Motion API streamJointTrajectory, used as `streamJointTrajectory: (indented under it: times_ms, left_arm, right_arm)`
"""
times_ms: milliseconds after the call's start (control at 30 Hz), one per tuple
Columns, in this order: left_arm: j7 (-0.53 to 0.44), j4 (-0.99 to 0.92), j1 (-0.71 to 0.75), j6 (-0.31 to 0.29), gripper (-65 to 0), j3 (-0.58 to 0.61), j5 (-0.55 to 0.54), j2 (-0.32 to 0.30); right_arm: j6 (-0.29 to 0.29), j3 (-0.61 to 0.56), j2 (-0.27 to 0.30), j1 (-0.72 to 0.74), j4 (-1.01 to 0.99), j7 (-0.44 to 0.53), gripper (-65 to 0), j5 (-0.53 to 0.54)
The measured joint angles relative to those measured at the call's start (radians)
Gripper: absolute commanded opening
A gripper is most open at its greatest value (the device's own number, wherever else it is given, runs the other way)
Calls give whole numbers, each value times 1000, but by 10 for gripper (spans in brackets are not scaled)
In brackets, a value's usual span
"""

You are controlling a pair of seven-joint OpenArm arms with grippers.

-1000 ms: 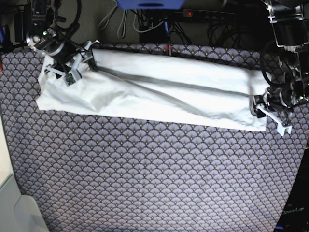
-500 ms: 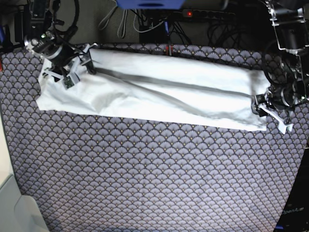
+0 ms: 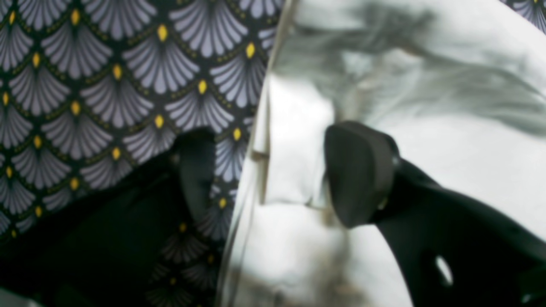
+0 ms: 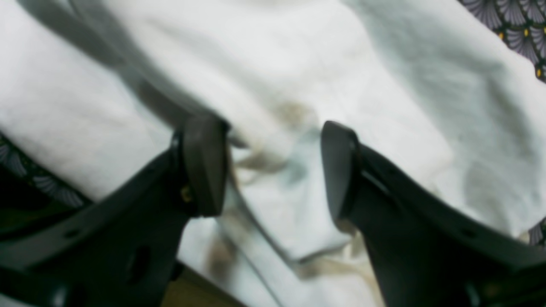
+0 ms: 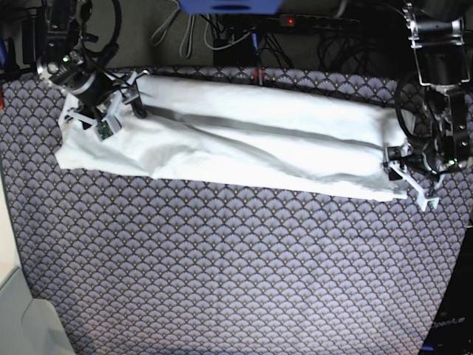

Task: Fold the T-shirt properly
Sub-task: 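Hold the shirt with the right gripper and reposition the left gripper on its end, then lift the shirt end with the left gripper and fold it toward the right gripper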

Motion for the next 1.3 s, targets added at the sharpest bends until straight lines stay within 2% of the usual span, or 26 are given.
streamJointTrajectory:
  times_ms: [200,267,500,767,900,1100,1300]
  left_arm:
    - [11,9,-5,8,-225,-3,22,26]
    - [21,11,-6,9,-243,-3,23,30]
    - [29,13,-8,-1,-437,-3,6,38]
    - [34,13,-8,-2,-528,-3,-7,40]
    - [36,13,-8,-6,-639,-3,-17,41]
    - [59,81,8,5,-647,1,3,51]
    - [160,209,34,0,-647,10,-9,74]
  right_arm:
    - [0,0,0,1,0,-3,-291,0]
    - [0,0,0,1,0,-2,-291,0]
    - [0,0,0,11,-1,-4,-291,-1]
    - [0,0,0,15,-1,-3,-291,0]
    - [0,0,0,14,-1,-3,-291,0]
    - [0,0,0,15,-1,-3,-291,0]
    - [0,0,0,15,-1,-3,-291,0]
